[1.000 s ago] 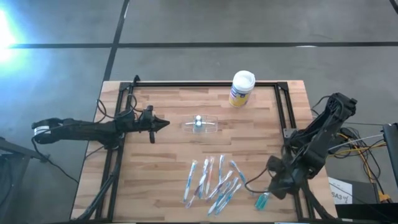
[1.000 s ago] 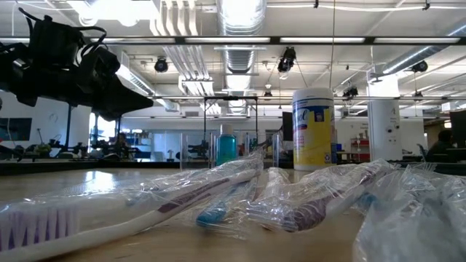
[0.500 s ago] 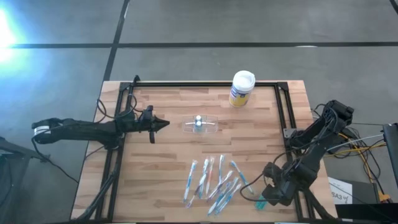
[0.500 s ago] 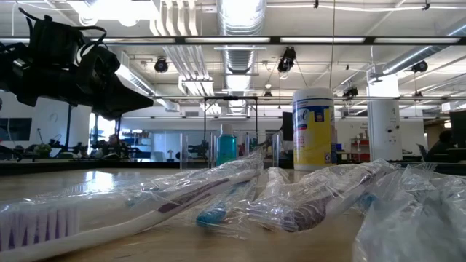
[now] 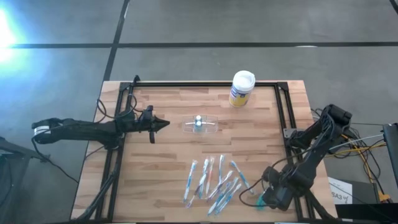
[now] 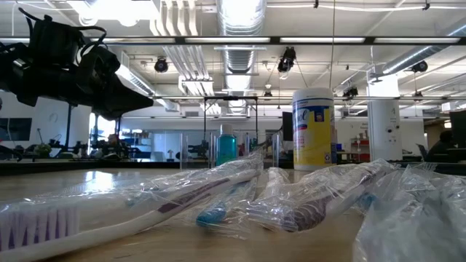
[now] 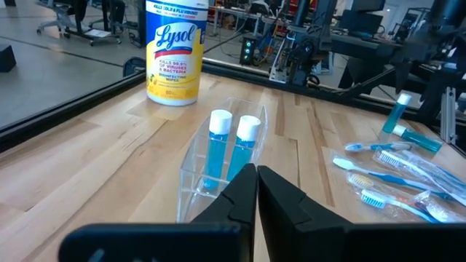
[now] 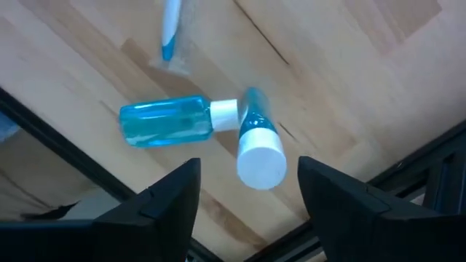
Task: Pick & Place toothbrushing station
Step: Put the bottom right blue mouthwash into the transparent organizer
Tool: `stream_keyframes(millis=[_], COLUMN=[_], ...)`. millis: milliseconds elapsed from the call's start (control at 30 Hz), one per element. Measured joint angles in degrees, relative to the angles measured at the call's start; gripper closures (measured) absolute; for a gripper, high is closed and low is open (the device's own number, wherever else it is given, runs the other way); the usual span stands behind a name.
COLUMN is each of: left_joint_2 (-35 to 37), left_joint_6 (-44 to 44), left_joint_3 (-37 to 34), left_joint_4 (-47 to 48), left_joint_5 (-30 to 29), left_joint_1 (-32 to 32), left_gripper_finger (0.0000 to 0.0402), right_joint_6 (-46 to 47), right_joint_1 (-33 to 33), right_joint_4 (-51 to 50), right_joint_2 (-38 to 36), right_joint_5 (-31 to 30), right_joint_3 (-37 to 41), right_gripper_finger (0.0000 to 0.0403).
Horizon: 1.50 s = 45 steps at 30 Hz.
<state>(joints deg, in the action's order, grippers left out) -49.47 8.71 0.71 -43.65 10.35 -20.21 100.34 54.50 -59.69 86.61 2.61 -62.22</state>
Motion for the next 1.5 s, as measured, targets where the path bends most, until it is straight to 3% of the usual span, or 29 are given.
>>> stream_keyframes(millis=[767,1500], left_joint_2=[0.0,0.0], left_joint_6=[0.1,0.1], left_joint_3=[0.0,0.0], left_joint_4=[1.2,2.6], left_joint_5=[0.3,0.3], left_joint_1=[0.0,0.0], left_gripper_finger=[0.0384,0.0386], right_joint_6=[-3.0,-7.8], right_joint_1=[0.0,0.0], right_joint_4=[-2.5,-1.0], right_joint_2=[2.1,2.3], right_joint_5=[-0.8,-0.5], right_joint_3=[0.0,-0.3], right_gripper_finger=[0.0189,0.0316])
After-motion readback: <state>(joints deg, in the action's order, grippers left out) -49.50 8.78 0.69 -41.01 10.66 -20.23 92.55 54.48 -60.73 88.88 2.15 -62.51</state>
